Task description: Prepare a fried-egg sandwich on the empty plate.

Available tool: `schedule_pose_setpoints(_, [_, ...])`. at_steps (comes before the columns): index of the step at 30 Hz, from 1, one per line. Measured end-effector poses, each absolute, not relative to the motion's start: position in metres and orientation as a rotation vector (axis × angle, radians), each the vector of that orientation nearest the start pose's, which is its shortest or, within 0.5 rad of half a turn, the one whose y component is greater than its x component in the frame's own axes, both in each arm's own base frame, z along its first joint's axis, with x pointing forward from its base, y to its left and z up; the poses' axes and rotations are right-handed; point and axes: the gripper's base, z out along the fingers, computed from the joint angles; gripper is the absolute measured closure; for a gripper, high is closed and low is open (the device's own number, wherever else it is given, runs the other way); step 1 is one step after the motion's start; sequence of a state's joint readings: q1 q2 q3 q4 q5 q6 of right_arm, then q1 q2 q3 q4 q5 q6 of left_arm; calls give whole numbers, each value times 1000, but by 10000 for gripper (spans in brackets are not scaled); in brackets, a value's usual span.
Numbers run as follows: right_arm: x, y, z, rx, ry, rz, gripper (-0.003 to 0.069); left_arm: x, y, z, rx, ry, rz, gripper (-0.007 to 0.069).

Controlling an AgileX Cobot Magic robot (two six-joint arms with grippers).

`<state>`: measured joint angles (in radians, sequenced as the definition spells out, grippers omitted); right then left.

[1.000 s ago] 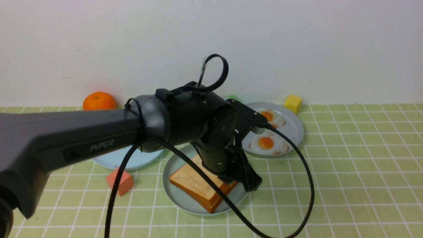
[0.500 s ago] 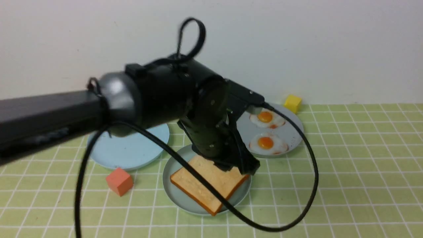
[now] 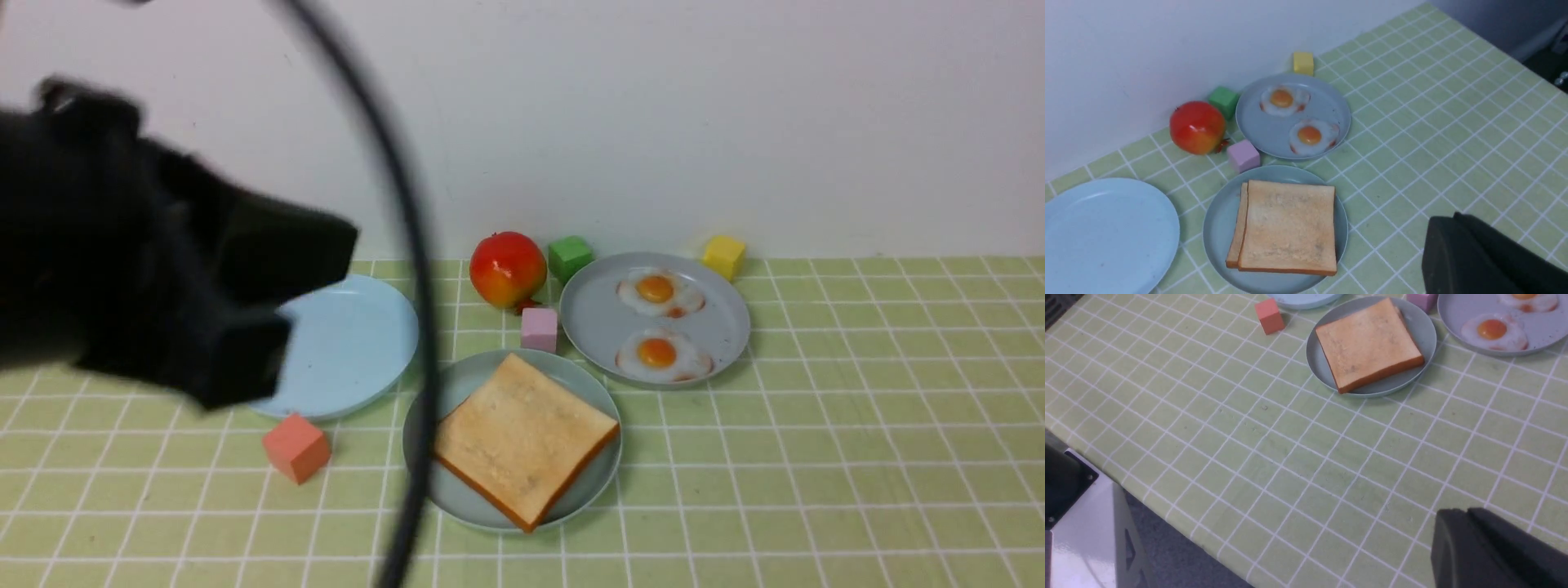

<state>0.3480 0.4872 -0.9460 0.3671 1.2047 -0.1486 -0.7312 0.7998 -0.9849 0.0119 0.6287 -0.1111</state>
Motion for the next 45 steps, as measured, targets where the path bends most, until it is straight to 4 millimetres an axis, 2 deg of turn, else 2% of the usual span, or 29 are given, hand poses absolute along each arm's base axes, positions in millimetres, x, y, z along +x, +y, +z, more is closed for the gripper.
schedule_pose_setpoints(1, [26,41,387,-573,2141,564,610,108,-96,399,599,1860,-551,638])
schedule_pose_setpoints(3, [20,37,387,-544,2134,546,610,83,-74,374,550,1772,-602,638])
schedule_pose_setpoints(4, [19,37,387,-539,2130,545,610,82,-74,368,545,1770,-611,638])
schedule_pose_setpoints(6, [12,31,387,-509,2116,512,624,64,-58,336,474,1665,-677,638])
schedule_pose_setpoints(10, [-2,22,386,-452,2086,485,659,48,-43,297,407,1524,-744,638])
schedule_pose_setpoints(11, [-2,22,386,-452,2087,482,659,47,-42,296,406,1518,-746,638])
schedule_pose_setpoints(14, [-16,14,384,-389,2049,483,659,40,-36,274,387,1463,-764,638])
schedule_pose_setpoints(17, [-25,10,377,-345,2033,497,659,41,-36,264,392,1479,-760,638])
schedule_pose_setpoints(21, [-26,9,363,-315,2018,509,657,42,-37,256,399,1509,-752,638])
schedule_pose_setpoints(27, [1,17,335,-235,1919,546,655,42,-38,249,415,1573,-737,638])
schedule_pose_setpoints(28, [14,21,325,-197,1857,576,652,42,-38,248,418,1584,-733,638])
schedule_pose_setpoints(30, [27,25,310,-156,1817,601,649,42,-38,247,420,1593,-731,638])
schedule_pose_setpoints(34, [40,28,288,-111,1798,610,645,42,-38,246,420,1595,-731,638])
schedule_pose_setpoints(35, [47,29,269,-89,1810,607,643,42,-38,246,420,1596,-730,638])
schedule_pose_setpoints(41, [54,30,212,-69,1959,576,638,42,-38,246,421,1598,-730,638])
schedule_pose_setpoints(43, [54,30,203,-68,1987,570,637,42,-38,246,421,1598,-730,638])
schedule_pose_setpoints(44, [54,30,189,-69,2022,557,636,42,-38,246,421,1598,-730,638])
schedule_pose_setpoints(45, [53,30,188,-69,2020,557,636,42,-38,246,421,1598,-730,638])
